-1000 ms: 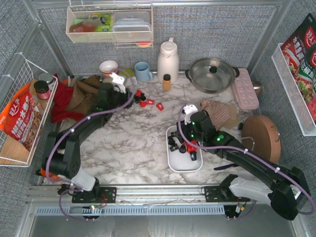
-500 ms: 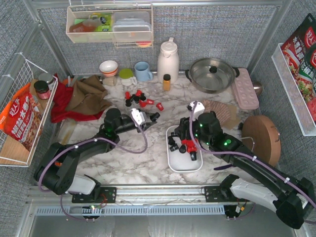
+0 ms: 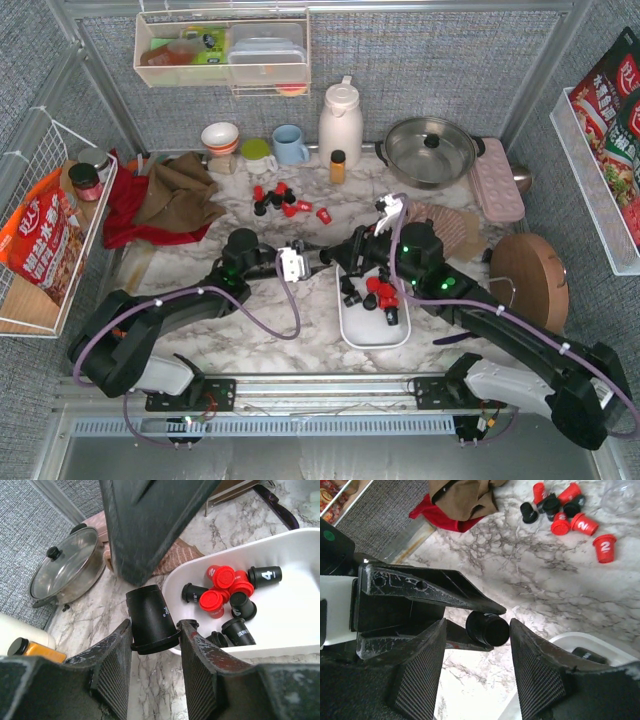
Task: Mix the coffee capsules in the storage basket
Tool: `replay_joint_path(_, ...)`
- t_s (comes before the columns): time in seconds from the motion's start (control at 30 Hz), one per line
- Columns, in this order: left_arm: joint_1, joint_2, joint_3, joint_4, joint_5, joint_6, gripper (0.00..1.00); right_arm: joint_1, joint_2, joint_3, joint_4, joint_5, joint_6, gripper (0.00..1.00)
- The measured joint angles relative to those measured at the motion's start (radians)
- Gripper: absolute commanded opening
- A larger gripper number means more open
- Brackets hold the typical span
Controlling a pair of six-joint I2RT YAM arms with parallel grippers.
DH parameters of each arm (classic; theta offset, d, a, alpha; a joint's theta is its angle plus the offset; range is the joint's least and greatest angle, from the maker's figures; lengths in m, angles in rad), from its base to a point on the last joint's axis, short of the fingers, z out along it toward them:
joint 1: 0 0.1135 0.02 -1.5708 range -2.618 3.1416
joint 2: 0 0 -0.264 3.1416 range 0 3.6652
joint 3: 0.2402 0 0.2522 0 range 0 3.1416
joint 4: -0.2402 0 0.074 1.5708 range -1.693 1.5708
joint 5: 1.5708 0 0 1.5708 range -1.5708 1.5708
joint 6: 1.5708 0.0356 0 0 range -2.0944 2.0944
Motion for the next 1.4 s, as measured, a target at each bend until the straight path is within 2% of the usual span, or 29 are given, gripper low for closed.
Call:
replay_joint_path(0.43, -0.018, -0.013, 0.0, -0.05, -0.018, 0.025, 0.46, 0.015, 0.063, -0.011, 0.036, -0.031, 0.051, 0.57)
replay_joint_path(0.83, -0.026, -0.02, 0.007, -0.047, -0.014, 0.037, 0.44, 0.021, -0.034, -0.035, -0.018, 0.065, 0.037, 0.57)
replay_joint_path(1.07, -0.034, -0.02, 0.01, -0.048, -0.014, 0.036, 0.44, 0.023, 0.042, -0.036, -0.017, 0.06, 0.046, 0.57)
replay_joint_path(1.2, -0.036, -0.023, 0.01, -0.067, -0.016, 0.036, 0.44, 0.025, 0.089, -0.029, 0.002, 0.024, 0.068, 0.51)
replay_joint_path(1.4, -0.037, -0.025, 0.01, -0.069, -0.022, 0.036, 0.46, 0.029, 0.108, -0.023, 0.035, -0.002, 0.09, 0.36)
